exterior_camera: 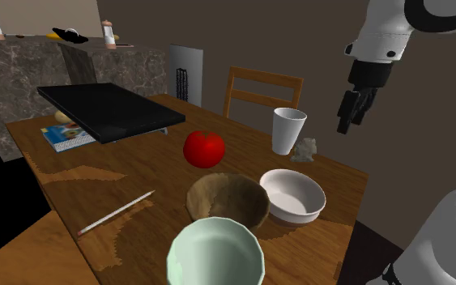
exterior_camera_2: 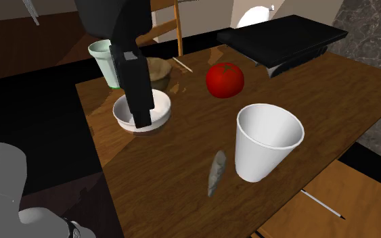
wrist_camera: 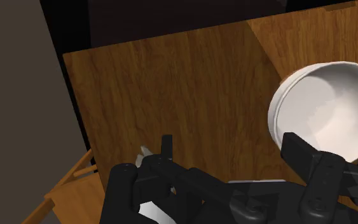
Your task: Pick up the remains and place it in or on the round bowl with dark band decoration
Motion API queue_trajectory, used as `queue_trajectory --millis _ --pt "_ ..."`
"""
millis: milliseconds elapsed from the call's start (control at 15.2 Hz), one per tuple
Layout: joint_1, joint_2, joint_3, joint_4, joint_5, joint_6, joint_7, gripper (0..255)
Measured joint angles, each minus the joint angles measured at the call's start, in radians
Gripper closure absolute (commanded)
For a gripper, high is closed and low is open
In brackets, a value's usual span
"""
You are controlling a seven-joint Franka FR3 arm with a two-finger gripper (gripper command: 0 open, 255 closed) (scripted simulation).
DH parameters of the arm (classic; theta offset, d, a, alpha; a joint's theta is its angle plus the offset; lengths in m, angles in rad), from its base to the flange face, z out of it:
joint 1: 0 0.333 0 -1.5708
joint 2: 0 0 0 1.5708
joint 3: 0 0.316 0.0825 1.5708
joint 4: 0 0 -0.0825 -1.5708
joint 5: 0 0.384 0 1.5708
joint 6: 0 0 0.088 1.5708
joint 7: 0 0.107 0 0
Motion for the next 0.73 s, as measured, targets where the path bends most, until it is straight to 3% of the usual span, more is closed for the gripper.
queue_trajectory --millis 198,726 --pt "0.009 0.008 -0.032 -0.020 -0.018 0.033 -0.061 0" --pt "0.079 0.158 -0.236 -0.070 -0.104 0.264 -0.464 0"
